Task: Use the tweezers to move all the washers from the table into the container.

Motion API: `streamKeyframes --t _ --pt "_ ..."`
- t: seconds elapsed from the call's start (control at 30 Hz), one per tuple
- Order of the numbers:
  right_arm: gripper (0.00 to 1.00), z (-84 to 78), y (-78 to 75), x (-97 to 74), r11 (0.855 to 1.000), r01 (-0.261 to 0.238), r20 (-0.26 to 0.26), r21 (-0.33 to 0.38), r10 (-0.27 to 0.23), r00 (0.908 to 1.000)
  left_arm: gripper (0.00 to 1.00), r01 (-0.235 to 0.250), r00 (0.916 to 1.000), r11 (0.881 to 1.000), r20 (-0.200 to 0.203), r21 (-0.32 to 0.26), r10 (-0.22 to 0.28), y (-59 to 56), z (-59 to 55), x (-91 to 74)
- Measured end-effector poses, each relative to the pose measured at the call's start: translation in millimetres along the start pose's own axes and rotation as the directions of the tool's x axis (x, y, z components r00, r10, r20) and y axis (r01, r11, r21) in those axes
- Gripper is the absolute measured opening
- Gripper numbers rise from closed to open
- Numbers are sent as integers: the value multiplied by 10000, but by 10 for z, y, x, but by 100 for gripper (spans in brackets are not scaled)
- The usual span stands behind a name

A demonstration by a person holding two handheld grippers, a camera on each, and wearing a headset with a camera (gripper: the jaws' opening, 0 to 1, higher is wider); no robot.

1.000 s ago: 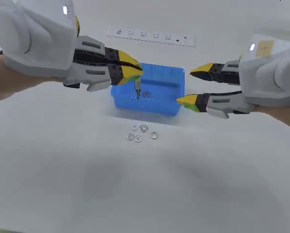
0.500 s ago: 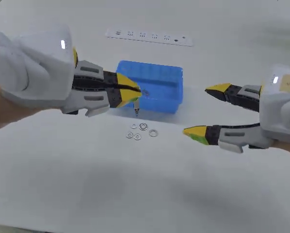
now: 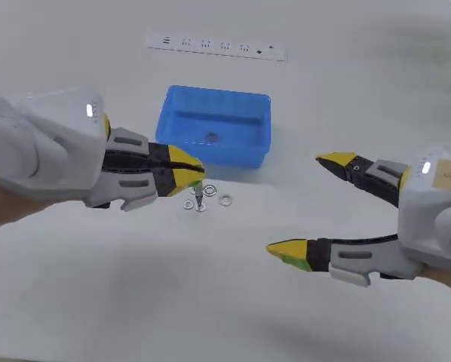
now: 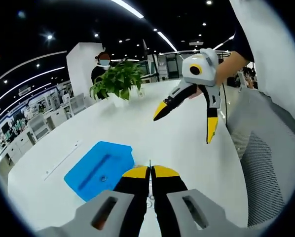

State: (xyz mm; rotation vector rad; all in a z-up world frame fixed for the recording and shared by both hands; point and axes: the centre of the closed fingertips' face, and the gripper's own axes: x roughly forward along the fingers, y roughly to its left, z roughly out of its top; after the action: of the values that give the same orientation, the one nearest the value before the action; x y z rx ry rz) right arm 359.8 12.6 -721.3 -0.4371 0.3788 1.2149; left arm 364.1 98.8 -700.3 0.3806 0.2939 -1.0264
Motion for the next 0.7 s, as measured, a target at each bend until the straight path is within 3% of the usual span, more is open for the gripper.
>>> streamKeyframes --t 0.07,0.13,0.5,0.7 --pt "88 -33 41 33 9997 -205 -83 97 206 9998 5 -55 9998 9999 212 -123 57 9 28 45" --pt "91 -55 143 71 9963 -739 -165 430 747 9971 5 -85 9996 9997 256 -227 91 28 34 36" --pt "91 -7 210 194 9942 -984 -127 424 990 9950 5 2 9976 9985 689 -555 36 8 119 -11" --pt "96 -53 254 189 9928 -1066 -255 541 1081 9938 5 2 9980 9984 624 -573 34 0 95 -22"
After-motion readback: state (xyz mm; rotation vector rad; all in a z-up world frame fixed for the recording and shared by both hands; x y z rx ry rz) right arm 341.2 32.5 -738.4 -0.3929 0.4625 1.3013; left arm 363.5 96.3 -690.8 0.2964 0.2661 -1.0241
